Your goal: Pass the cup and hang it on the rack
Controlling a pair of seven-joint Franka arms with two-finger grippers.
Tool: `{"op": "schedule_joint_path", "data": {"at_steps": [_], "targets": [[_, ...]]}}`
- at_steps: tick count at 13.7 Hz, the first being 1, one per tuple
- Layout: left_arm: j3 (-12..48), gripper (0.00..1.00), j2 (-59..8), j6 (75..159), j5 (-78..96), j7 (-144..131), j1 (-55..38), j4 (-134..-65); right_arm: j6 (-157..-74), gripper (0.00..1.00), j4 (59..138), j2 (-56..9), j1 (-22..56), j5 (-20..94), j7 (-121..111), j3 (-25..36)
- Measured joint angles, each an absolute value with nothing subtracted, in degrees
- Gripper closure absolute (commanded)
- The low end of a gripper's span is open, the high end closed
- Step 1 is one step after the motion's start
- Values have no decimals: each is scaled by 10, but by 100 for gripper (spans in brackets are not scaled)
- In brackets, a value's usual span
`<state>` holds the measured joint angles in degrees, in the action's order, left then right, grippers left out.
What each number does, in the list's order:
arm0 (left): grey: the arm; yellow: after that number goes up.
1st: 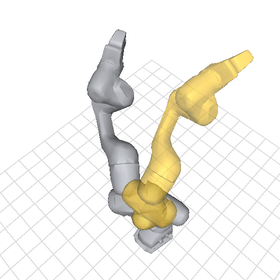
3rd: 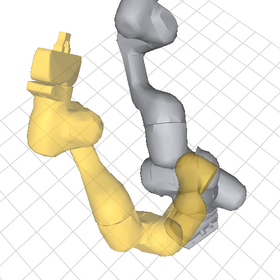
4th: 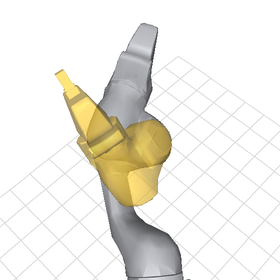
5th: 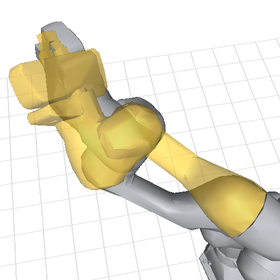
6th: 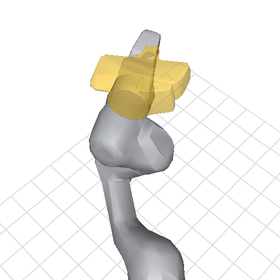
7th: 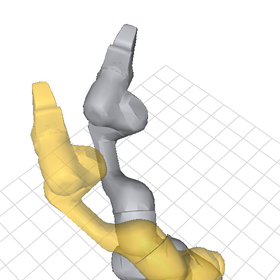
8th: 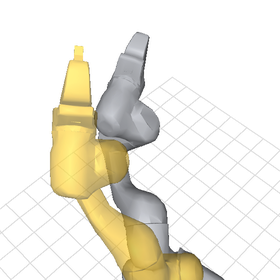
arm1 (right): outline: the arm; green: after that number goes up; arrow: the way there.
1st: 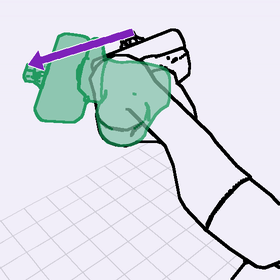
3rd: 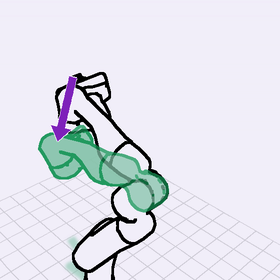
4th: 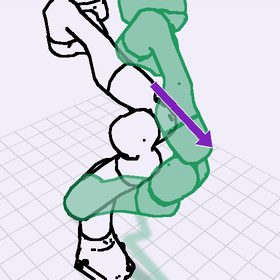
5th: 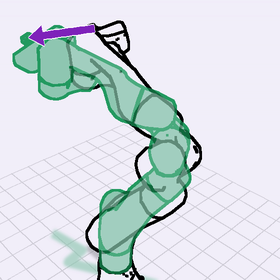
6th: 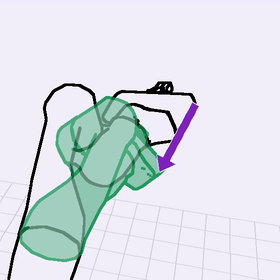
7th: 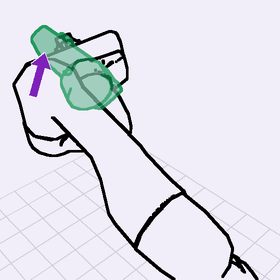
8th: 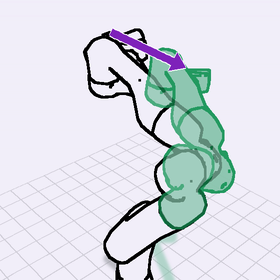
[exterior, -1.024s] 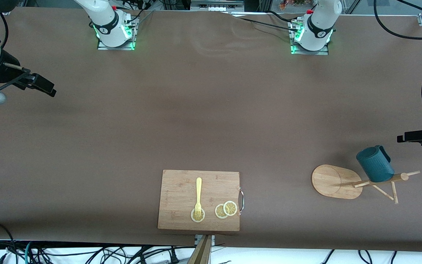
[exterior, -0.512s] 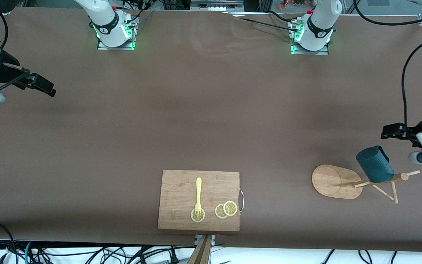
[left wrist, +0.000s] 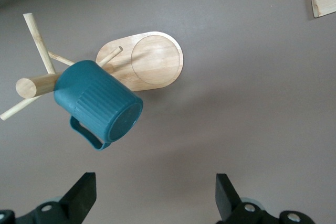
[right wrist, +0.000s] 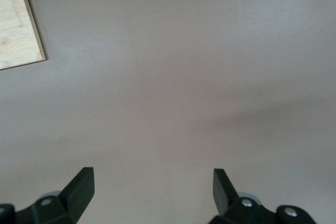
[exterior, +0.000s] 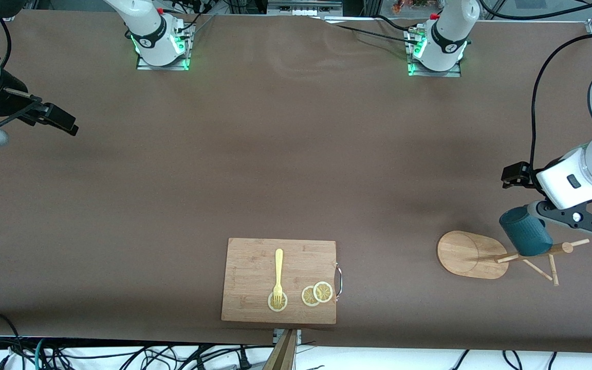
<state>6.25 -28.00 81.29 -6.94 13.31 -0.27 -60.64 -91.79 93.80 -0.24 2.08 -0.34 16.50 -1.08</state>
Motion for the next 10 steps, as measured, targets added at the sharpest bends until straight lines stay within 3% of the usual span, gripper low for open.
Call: {"op": "schedule_joint_path", "data": {"at_steps": [7,10], "targets": [[57,0,-266,821,-66,122,-2,-622,-919,0,938,-2,21,-3,165,-12],[56,0,-191,923,-35,69,1,-745,-919,0,937,-2,21,-3,165,-13]]}}
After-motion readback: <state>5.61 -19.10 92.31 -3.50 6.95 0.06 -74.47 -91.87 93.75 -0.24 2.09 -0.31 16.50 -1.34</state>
